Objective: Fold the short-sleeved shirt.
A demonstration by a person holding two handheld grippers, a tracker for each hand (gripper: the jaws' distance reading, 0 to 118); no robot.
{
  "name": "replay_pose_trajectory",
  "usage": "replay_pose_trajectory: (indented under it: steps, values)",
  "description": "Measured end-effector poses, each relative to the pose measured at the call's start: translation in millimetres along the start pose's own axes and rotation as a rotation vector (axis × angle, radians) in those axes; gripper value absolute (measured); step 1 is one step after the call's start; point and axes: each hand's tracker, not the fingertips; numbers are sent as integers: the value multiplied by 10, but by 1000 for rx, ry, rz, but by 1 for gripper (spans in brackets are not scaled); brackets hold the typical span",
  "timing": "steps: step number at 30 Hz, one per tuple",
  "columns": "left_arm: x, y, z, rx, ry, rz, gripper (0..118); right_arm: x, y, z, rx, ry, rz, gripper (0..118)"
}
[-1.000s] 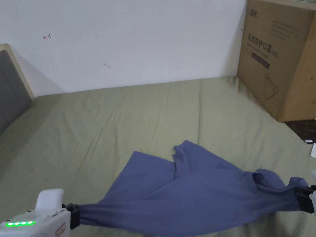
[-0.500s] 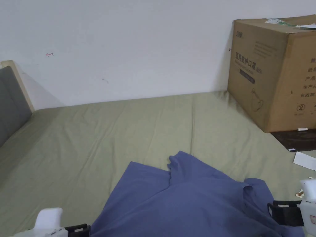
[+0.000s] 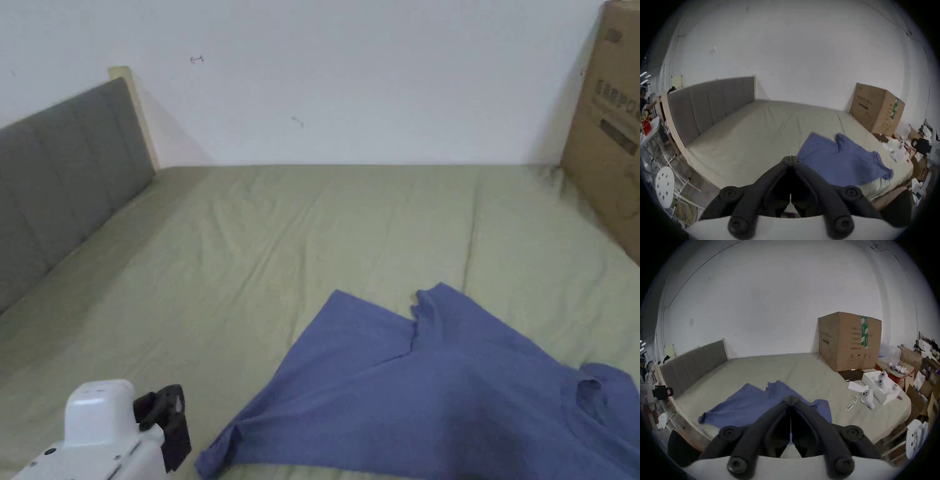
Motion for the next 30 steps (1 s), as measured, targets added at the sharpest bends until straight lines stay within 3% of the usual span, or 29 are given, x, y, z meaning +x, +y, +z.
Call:
replay_pose_trajectory:
  steps: [4,6,7,8,9,10,11,16,18,19,20,21,22,25,30]
  values:
    - [-106,-332,-341,-115,35,-40,0,-31,-143,-113,-70,56,-20,0]
    - [-131,-461,-646,-259,28,-88,0,-92,-219,-175,-106,71,-2,0]
    - [-117,-558,-765,-288,57,-113,10,-111,-254,-203,-119,71,8,0]
    - [-112,-636,-869,-266,99,-123,44,-121,-283,-227,-133,77,11,0]
    - [-131,-702,-999,-274,82,-129,108,-150,-309,-250,-148,87,17,0]
    - [-131,-756,-1049,-347,39,-143,117,-165,-333,-270,-156,87,21,0]
    - [-85,-719,-1174,-301,56,-131,110,-176,-351,-288,-165,86,27,0]
    - [-40,-928,-1422,-335,72,-150,112,-207,-417,-398,-212,78,38,0]
    - [-62,-949,-1527,-362,50,-150,105,-221,-435,-448,-228,81,39,0]
    - [-70,-954,-1594,-375,55,-163,96,-232,-439,-468,-234,81,41,0]
    - [-69,-986,-1636,-381,52,-180,80,-243,-444,-487,-239,84,44,0]
    - [-67,-1027,-1687,-395,53,-212,47,-270,-447,-519,-247,90,49,0]
    - [-69,-1057,-1717,-392,64,-230,31,-288,-452,-540,-250,92,53,0]
    - [-158,-1065,-1786,-372,42,-196,11,-345,-458,-594,-258,105,67,0]
    - [-128,-878,-1422,-233,-24,-73,7,-349,-488,-738,-276,124,104,0]
